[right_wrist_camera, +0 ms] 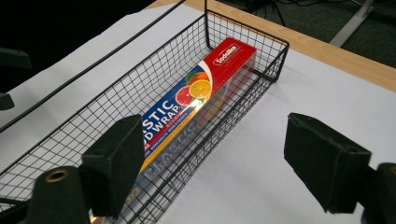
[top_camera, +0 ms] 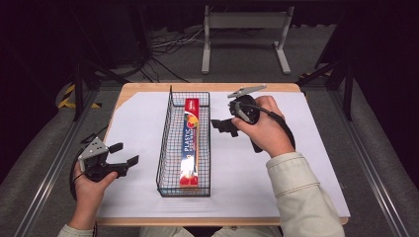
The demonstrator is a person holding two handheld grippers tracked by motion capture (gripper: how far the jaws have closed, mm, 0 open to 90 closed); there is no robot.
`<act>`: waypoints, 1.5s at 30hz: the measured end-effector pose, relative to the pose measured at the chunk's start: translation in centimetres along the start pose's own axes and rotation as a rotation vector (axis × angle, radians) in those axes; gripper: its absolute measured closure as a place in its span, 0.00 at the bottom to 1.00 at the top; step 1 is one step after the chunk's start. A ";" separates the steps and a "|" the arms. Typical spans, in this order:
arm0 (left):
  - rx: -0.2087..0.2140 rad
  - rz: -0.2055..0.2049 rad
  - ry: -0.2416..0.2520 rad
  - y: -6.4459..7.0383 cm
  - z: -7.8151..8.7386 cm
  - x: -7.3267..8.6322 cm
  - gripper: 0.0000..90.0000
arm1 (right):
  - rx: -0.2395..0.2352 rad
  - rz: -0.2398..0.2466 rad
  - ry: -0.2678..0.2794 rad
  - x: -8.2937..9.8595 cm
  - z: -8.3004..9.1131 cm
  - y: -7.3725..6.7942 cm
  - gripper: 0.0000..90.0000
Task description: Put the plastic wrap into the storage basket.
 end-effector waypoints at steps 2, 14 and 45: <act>0.002 0.004 -0.001 0.0 0.0 0.0 0.22 | 0.014 0.008 0.004 0.1 0.4 0.7 0.22; 0.009 0.002 -0.008 0.1 0.0 0.1 0.22 | 0.028 0.092 0.041 1.1 4.2 5.1 0.20; 0.073 -0.040 0.063 1.0 0.2 -0.7 0.21 | -0.026 0.089 0.225 9.6 8.3 12.0 0.17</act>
Point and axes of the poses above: each handheld gripper's, and its own axes: z roughly backward along the jaws, x roughly out of its underside, y roughly to its right, the point moved 9 cm from there along -z, roughly forward along the jaws, and after that the axes turned 9 degrees about -z, right-handed, at the moved point
